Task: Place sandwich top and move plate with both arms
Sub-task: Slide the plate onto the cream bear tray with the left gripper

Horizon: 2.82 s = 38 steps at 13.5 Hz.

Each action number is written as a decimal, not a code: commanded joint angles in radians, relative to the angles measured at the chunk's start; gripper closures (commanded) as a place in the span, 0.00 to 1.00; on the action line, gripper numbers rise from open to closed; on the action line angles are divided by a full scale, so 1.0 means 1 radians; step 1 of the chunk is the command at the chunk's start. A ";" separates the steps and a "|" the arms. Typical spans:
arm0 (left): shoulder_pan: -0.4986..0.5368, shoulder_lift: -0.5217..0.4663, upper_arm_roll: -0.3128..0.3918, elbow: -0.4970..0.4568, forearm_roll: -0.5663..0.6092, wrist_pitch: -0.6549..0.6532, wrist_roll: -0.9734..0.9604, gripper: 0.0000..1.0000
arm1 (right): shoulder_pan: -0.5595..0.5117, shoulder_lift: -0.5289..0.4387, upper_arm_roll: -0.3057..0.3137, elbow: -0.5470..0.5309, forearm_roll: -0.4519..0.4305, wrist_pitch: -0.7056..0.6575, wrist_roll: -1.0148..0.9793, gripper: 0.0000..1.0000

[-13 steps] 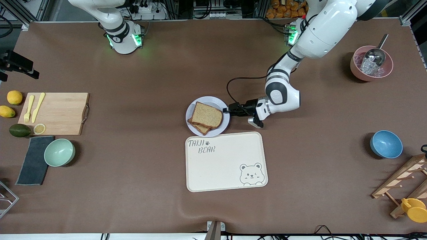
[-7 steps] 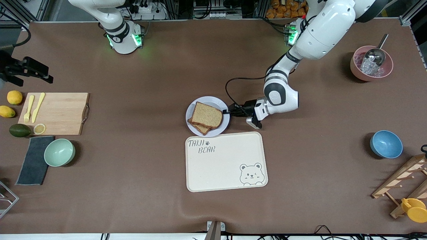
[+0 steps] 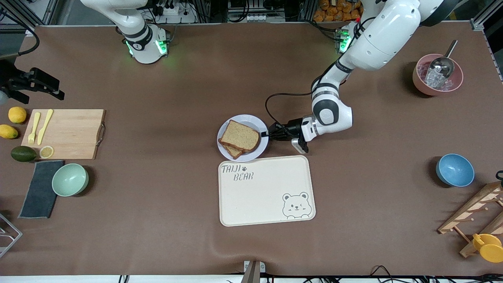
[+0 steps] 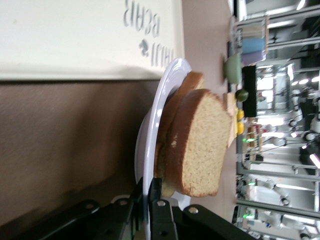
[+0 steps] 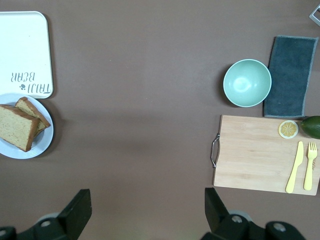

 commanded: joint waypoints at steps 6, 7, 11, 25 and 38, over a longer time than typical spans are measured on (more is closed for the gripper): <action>0.052 -0.044 -0.017 0.005 -0.040 -0.051 -0.012 1.00 | -0.010 0.026 0.015 -0.022 -0.020 0.007 0.016 0.00; 0.052 -0.059 -0.020 0.003 -0.041 -0.051 -0.035 1.00 | -0.010 0.032 0.015 -0.024 -0.020 -0.002 0.022 0.00; 0.069 -0.102 -0.034 -0.003 -0.041 -0.052 -0.076 1.00 | 0.006 0.033 0.021 -0.001 -0.021 -0.027 0.027 0.00; 0.219 0.096 0.029 0.271 -0.001 -0.066 -0.124 1.00 | -0.031 0.057 0.015 0.007 -0.043 0.028 0.024 0.00; 0.210 0.150 0.044 0.268 0.133 -0.043 -0.249 0.00 | -0.065 0.048 0.013 -0.012 -0.034 -0.030 0.010 0.00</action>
